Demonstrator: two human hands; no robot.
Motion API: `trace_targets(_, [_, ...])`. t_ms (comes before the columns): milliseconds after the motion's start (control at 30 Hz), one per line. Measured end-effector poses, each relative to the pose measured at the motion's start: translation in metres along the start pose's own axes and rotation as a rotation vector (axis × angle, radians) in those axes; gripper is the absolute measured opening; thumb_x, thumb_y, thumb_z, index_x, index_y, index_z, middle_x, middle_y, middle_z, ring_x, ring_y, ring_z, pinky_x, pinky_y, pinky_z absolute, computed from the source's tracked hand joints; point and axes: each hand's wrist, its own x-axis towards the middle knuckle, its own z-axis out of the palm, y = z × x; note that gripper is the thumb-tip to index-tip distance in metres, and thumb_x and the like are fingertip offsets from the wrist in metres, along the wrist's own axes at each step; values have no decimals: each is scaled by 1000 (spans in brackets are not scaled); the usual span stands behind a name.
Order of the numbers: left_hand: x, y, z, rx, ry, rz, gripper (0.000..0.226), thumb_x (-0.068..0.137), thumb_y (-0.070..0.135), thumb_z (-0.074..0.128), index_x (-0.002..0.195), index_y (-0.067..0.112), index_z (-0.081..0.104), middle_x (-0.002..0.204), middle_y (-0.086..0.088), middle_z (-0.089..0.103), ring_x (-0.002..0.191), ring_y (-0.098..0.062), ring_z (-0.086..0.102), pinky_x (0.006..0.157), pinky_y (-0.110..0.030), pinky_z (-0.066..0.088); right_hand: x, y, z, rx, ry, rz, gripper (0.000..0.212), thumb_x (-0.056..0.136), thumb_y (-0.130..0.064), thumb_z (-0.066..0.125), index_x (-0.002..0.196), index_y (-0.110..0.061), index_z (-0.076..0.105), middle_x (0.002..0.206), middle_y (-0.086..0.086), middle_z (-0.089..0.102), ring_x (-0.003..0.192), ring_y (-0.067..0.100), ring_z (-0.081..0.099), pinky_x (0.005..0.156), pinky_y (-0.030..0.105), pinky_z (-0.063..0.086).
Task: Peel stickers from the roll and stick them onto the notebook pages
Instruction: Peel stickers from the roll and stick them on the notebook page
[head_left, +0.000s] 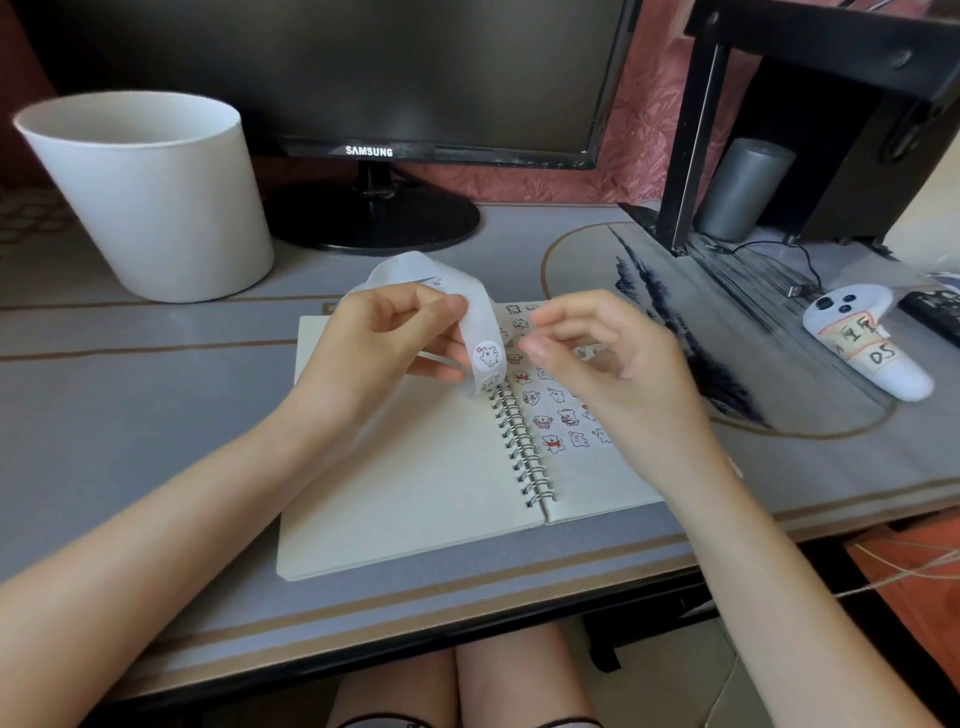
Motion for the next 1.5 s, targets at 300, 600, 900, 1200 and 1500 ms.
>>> trace_targets(300, [-1, 3, 1, -35, -11, 18, 22, 94, 12, 53, 83, -2, 65, 72, -8, 68, 65, -15, 67, 62, -23, 56, 6, 2, 18, 143, -5, 17, 17, 78, -4, 73, 85, -18, 67, 84, -3, 70, 78, 10, 61, 71, 37, 47])
trace_targets(600, [-3, 3, 3, 0, -92, -36, 17, 91, 14, 57, 82, 3, 66, 74, -8, 71, 69, -14, 67, 67, -26, 57, 6, 5, 15, 156, 62, 27, 10, 81, -3, 70, 88, -11, 70, 83, -6, 70, 77, 3, 63, 70, 17, 47])
trace_targets(900, [-3, 1, 1, 27, -127, -17, 11, 89, 7, 60, 82, 4, 67, 69, -5, 70, 67, -11, 68, 65, -22, 57, 7, 10, 16, 72, 67, -21, 14, 80, -3, 71, 86, -16, 72, 83, -6, 71, 77, 7, 64, 74, 23, 51])
trace_targets(1200, [-5, 3, 5, 1, -108, -29, 10, 87, 5, 60, 80, 3, 67, 64, -2, 70, 61, -9, 67, 60, -18, 54, 6, 7, 18, 15, 87, -18, 14, 79, -6, 72, 80, -19, 70, 78, -9, 68, 70, 4, 58, 68, 24, 48])
trace_targets(1500, [-5, 3, 5, 11, -88, -45, 13, 87, 7, 61, 80, -3, 66, 64, -5, 67, 61, -12, 66, 60, -20, 56, 4, 6, 22, -65, 41, -20, 14, 85, -8, 65, 82, -22, 65, 80, -10, 66, 76, 7, 59, 69, 18, 45])
